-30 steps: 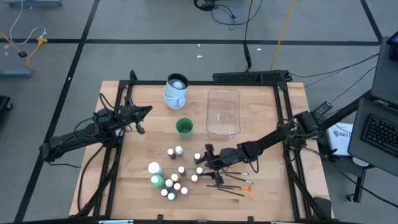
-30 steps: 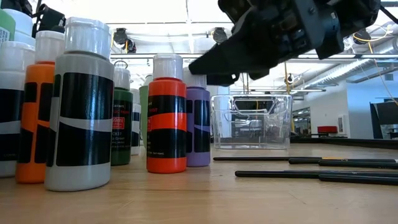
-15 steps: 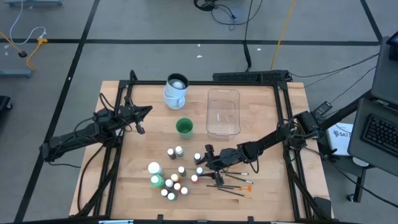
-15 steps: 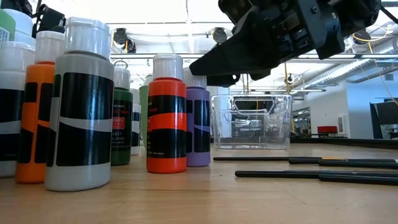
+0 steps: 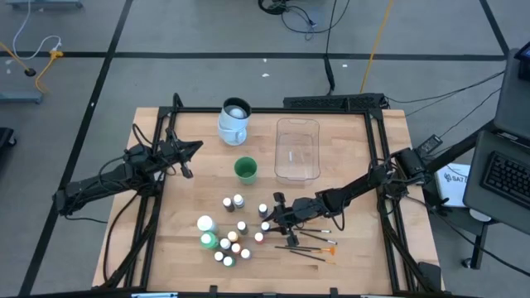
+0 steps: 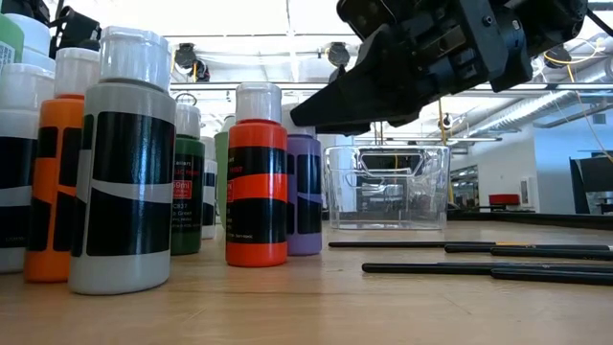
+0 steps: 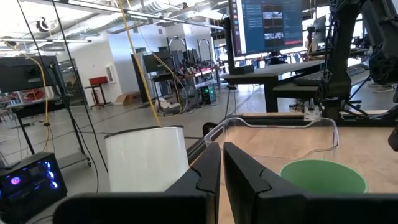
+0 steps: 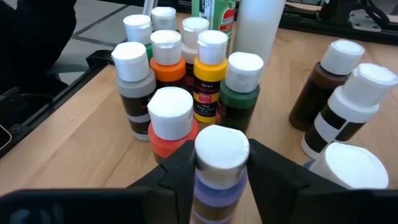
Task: Pick & Place Paint Supplies
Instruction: Put the purple paint bottle into the transparent bin
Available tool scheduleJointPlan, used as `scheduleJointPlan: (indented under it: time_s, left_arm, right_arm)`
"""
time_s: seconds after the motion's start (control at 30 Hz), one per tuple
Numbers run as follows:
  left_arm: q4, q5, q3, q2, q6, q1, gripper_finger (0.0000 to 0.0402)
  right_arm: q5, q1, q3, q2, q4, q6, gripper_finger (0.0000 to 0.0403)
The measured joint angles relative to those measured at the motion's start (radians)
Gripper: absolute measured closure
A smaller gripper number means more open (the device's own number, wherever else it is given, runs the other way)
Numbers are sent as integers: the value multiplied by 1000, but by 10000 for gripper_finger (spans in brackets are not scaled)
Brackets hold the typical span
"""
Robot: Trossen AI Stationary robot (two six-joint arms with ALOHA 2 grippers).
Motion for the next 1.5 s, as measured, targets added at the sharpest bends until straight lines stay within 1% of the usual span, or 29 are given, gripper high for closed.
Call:
scheduleJointPlan:
  time_s: [0.17, 0.23, 0.33, 0.53, 0.6, 0.7, 0.77, 0.8, 0.97, 1.13, 1.33, 1.5]
  left_arm:
    - [0, 0, 0, 0, 6, 0, 376]
    - [0, 0, 0, 0, 6, 0, 376]
    - [-1, 0, 0, 0, 6, 0, 376]
    - [-7, 0, 0, 0, 10, 0, 376]
    - [-7, 0, 0, 0, 10, 0, 376]
    - [-8, -1, 0, 0, 6, 0, 376]
    - [-9, -1, 0, 0, 5, 0, 376]
    - [-14, -1, 0, 0, 6, 0, 376]
    - [-27, -1, 0, 0, 2, 0, 376]
    - [-57, -1, 0, 0, -9, 0, 376]
    - [-76, -1, 0, 0, -24, 0, 376]
    - [-74, -1, 0, 0, -53, 0, 376]
  right_arm:
    - [-2, 0, 4, -2, 31, -8, 293]
    - [-1, 0, 7, -29, 18, -9, 293]
    - [-2, 0, 11, -103, 6, -6, 288]
    - [5, -7, 27, -316, -142, -77, 292]
    - [57, -19, 49, -388, -192, -124, 292]
    - [216, -57, 64, -480, -218, -187, 291]
    - [260, -110, 64, -520, -246, -195, 289]
    - [262, -146, 64, -532, -269, -190, 289]
    - [262, -339, 63, -538, -383, -124, 292]
    - [261, -477, 52, -474, -393, -104, 288]
    - [259, -576, 38, -392, -381, -83, 292]
    - [182, -618, 22, -366, -376, -65, 287]
